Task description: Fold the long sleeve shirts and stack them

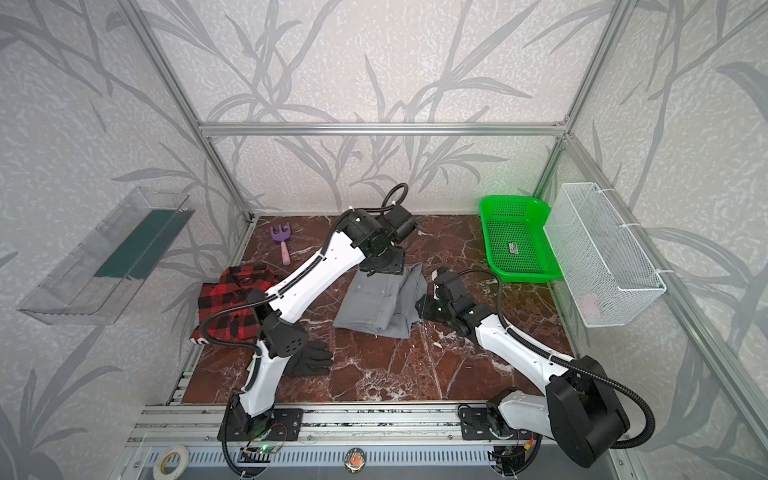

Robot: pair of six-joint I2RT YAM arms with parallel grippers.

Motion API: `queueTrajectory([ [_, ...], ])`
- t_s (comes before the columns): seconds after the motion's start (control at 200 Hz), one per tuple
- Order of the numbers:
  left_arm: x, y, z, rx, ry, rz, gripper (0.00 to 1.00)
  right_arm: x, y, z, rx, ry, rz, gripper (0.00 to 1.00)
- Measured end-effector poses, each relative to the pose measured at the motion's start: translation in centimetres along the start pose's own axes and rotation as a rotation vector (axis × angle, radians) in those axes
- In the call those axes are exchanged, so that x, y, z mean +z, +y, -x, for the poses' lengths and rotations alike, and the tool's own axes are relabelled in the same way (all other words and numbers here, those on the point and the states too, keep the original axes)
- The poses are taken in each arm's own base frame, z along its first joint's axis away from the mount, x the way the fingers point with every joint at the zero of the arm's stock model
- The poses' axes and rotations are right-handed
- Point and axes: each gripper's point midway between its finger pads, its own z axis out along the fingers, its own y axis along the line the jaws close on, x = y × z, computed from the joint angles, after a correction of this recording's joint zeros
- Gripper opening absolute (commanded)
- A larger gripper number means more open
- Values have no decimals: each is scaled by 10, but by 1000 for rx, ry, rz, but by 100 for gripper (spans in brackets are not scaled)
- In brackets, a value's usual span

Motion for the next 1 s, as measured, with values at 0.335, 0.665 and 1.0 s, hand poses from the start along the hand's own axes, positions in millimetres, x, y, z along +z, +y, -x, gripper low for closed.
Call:
queueTrajectory([
  [0.335,17,64,-53,-109,-142,-202,57,22,56,52,-20,12,107,0],
  [0.665,71,22,-76,-90,-129,-399,49,88,67,63,10,101,170,0],
  [1.0,124,-37,-113,-21,-7,-472,45,122,6,61,138,129,127,0],
])
